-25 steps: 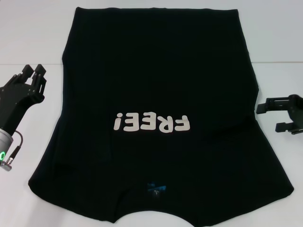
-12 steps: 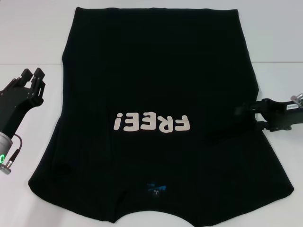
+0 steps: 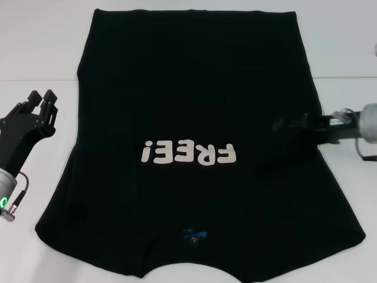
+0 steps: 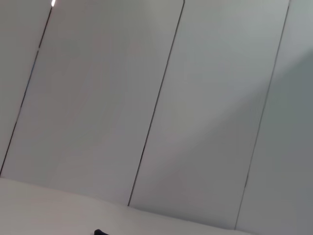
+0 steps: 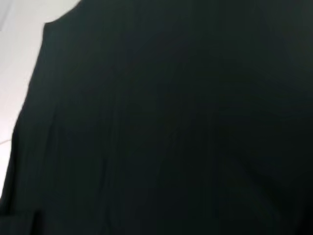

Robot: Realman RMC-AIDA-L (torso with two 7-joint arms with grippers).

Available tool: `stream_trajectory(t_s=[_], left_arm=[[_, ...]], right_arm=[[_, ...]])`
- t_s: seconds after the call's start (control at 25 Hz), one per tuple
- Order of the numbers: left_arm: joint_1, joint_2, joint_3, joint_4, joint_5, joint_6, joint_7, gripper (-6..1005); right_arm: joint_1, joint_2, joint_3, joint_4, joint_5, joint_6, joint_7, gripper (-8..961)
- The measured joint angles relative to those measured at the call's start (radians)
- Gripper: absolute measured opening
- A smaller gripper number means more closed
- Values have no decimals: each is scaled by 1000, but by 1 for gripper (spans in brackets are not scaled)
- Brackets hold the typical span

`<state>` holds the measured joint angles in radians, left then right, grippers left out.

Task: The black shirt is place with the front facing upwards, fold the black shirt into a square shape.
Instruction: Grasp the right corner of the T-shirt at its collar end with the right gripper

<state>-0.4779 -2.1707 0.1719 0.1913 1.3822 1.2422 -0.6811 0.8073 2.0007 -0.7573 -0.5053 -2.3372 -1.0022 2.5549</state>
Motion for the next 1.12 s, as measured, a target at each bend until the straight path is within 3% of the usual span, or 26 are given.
stream_trajectory(t_s=[0.12, 0.24, 0.36, 0.44, 0.76, 1.0, 1.12], left_arm=[[-2, 0, 0, 0, 0, 0, 1, 305], [-4, 0, 0, 0, 0, 0, 1, 304], [-7, 0, 0, 0, 0, 0, 1, 304], [-7, 0, 0, 0, 0, -1, 1, 304], [-26, 3, 1, -9, 0, -40, 2, 304], [-52, 3, 9, -27, 7, -102, -2, 305], [-56, 4, 12, -27, 7, -110, -9, 306]], right_arm=[[27, 29, 5, 32, 54, 89, -113, 943], [19, 72, 6, 38, 223, 174, -322, 943], [-8, 83, 7, 53, 390, 199, -483, 943], [-33, 70, 7, 59, 446, 179, -513, 943], [-121, -36, 9, 33, 572, -35, -498, 943], [-143, -115, 0, 0, 514, -175, -415, 943], [-150, -138, -1, -63, 418, -274, -320, 943]])
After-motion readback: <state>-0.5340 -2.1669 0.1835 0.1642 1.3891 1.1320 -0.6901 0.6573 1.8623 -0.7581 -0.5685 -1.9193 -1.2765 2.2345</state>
